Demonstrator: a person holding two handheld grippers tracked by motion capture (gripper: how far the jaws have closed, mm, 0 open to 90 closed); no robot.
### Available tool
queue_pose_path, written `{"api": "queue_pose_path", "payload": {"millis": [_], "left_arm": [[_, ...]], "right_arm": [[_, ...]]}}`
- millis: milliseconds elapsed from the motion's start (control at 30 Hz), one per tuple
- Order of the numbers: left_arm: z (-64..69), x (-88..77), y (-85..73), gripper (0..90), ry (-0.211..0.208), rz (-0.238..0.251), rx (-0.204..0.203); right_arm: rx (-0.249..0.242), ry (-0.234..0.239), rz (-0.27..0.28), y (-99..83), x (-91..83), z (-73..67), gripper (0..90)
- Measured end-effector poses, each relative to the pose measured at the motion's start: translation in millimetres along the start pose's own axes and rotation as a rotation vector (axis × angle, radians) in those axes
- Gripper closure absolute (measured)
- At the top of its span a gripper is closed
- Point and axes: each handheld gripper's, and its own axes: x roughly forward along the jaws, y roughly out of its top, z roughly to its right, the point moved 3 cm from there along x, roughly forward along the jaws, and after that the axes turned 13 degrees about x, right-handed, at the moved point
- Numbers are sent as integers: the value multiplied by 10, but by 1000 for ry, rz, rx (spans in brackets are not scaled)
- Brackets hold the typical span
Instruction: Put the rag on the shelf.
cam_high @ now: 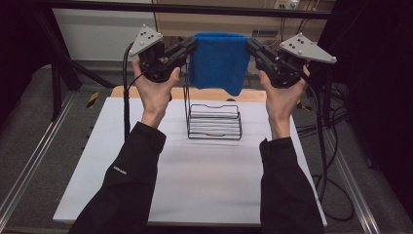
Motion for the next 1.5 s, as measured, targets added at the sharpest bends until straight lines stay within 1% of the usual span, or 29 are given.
{"api": "queue_pose_path", "payload": {"millis": [133, 167, 200, 367, 500, 633, 700, 767, 900, 967, 1100, 1267, 1333, 1367, 1500], "left_arm": [[-53, 57, 3, 845, 11, -13, 7], [-78, 69, 3, 845, 27, -16, 14], [-79, 88, 5, 845, 16, -13, 6], [-154, 161, -14, 845, 26, -21, 5], [-207, 231, -70, 845, 35, -41, 15], [-248, 284, -139, 845, 36, -48, 5], [-262, 302, -169, 845, 33, -49, 8], [-277, 319, -200, 845, 34, -53, 7], [-307, 336, -284, 845, 33, -71, 10], [-304, 339, -329, 845, 32, -75, 10], [-289, 325, -414, 845, 22, -90, 17], [-243, 281, -483, 845, 3, -94, 25], [-231, 261, -514, 844, -2, -97, 36], [-223, 253, -532, 844, -6, -105, 38], [-202, 221, -592, 844, -21, -110, 44]], "right_arm": [[-16, -6, -10, 7, 89, 56, 867], [-14, -4, -8, 13, 111, 67, 867], [-16, -4, -4, 20, 132, 77, 867], [-24, -5, -7, 42, 248, 129, 867], [-31, -14, -22, -2, 349, 190, 867], [-33, -18, -34, -52, 439, 245, 867], [-39, -20, -36, -72, 482, 280, 867], [-34, -20, -43, -97, 519, 308, 867], [-51, -18, -59, -164, 571, 340, 867], [-42, -16, -67, -212, 583, 352, 866], [-40, -17, -91, -303, 581, 373, 866], [-40, -11, -114, -379, 521, 363, 865], [-32, -11, -123, -407, 495, 358, 864], [-30, -11, -129, -423, 482, 357, 864], [-21, -5, -139, -486, 438, 352, 863]]}}
